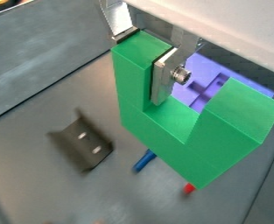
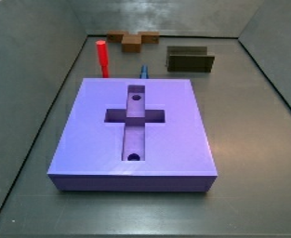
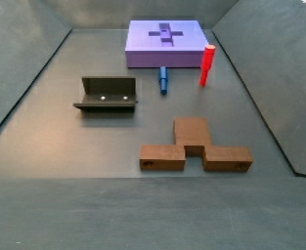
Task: Pick up the green object. Move up. Move to above the board. Insert the green object.
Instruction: Move to above the board, then insert the green object.
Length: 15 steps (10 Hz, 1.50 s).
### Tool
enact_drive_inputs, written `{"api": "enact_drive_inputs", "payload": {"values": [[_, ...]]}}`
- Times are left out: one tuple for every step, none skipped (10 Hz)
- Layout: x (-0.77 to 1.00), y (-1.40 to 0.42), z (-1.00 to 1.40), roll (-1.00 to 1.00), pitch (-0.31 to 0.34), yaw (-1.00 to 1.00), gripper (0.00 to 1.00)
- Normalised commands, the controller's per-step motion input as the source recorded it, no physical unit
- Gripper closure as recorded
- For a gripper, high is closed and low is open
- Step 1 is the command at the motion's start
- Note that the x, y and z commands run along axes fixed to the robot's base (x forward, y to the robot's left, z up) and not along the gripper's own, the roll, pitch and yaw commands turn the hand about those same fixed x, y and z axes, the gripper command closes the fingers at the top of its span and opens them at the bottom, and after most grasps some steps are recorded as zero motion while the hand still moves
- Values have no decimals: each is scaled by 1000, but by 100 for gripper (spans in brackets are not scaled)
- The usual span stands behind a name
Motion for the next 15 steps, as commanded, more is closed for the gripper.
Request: {"api": "enact_drive_inputs", "payload": {"values": [[-15, -1400, 203, 44, 144, -5, 100], [-11, -1400, 208, 15, 112, 1, 100], [-4, -1400, 215, 17, 90, 7, 100], [5, -1400, 218, 2, 90, 5, 100], [36, -1400, 221, 7, 101, 8, 100], [81, -1400, 236, 21, 126, 9, 100], [71, -778, 139, 27, 144, 10, 100], [95, -239, 52, 18, 156, 6, 100], [0, 0, -46, 0, 0, 0, 100], [71, -126, -169, 86, 27, -86, 100], [163, -34, -71, 0, 13, 0, 100], [189, -129, -277, 0, 0, 0, 100], [131, -243, -703, 114, 0, 0, 100], [143, -214, -800, 147, -3, 0, 100], [83, -146, -777, 101, -19, -9, 100]]}}
